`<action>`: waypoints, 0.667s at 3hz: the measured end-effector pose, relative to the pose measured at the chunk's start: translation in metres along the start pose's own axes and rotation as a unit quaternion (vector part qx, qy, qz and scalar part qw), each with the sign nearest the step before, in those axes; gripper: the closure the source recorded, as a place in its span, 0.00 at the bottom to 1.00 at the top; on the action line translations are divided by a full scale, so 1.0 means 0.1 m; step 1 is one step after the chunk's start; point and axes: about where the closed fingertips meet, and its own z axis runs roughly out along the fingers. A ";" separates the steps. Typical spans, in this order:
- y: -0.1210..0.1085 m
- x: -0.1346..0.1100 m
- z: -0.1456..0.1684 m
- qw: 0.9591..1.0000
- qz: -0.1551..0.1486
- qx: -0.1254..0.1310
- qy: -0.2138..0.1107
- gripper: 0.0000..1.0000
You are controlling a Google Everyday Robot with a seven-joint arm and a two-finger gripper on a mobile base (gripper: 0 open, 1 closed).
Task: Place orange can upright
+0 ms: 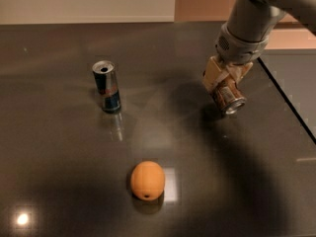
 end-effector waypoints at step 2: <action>0.27 0.06 -0.34 0.975 -0.118 -0.066 -0.178 1.00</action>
Offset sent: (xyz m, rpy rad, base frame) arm -0.0152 0.0356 0.0734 0.3356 -0.7087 0.5369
